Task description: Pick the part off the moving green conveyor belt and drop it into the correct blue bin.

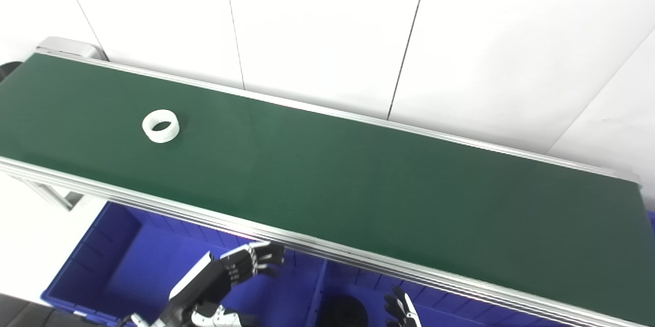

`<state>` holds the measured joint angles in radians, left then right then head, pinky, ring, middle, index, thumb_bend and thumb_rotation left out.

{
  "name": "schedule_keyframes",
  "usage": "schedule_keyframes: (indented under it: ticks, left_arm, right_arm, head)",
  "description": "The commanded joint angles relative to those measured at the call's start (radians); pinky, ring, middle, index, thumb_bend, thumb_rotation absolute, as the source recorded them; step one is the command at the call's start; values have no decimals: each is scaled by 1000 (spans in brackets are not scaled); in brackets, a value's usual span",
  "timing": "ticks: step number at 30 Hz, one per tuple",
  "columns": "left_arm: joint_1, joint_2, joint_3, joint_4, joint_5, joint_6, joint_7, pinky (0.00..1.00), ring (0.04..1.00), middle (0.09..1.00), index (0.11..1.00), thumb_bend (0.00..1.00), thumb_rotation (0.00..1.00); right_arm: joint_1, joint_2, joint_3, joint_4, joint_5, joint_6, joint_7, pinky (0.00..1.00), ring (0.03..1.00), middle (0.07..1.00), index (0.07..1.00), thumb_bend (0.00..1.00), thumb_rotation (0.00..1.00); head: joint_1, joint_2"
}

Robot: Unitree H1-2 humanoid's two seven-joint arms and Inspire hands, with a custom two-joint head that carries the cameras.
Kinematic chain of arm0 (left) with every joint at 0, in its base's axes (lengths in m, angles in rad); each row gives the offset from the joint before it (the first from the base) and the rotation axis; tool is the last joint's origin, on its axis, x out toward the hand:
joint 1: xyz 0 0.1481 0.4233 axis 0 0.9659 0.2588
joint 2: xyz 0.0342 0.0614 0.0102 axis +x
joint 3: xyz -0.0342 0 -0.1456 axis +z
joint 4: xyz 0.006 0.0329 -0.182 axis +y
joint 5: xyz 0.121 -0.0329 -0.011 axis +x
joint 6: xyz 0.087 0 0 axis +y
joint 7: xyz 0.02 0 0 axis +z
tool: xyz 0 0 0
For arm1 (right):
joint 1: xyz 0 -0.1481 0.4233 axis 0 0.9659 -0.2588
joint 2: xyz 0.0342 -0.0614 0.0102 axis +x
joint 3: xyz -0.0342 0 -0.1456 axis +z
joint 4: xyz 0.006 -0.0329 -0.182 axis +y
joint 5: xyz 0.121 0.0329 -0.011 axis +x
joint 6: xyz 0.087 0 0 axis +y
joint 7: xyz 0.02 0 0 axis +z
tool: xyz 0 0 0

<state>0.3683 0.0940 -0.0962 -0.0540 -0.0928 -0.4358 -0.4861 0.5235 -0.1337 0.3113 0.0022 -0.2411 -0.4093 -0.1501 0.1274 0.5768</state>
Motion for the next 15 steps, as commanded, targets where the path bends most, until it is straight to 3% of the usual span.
schedule_keyframes:
  ticks: [1,4,9,15]
  left_arm:
    - [-29,43,10,-54,-33,-34,-37,751,809,843,818,844,305]
    - [-60,110,19,-105,-19,-34,-71,752,822,855,837,818,253]
    - [-103,154,42,-130,-69,-34,-59,751,826,868,845,862,218]
    - [-185,120,90,-107,-34,-29,54,782,832,865,843,911,363]
  right_arm:
    - [-7,-2,9,-10,1,-61,-27,783,862,881,939,818,441]
    - [-11,-1,14,-6,11,-61,-31,770,859,876,935,818,430]
    - [-23,-4,25,3,6,-61,-52,769,845,865,928,823,426]
    - [-39,-10,29,17,4,-61,-68,748,838,861,921,831,421]
  head:
    - [1,1]
    - [-6,-7]
    - [-11,-18]
    - [-14,-18]
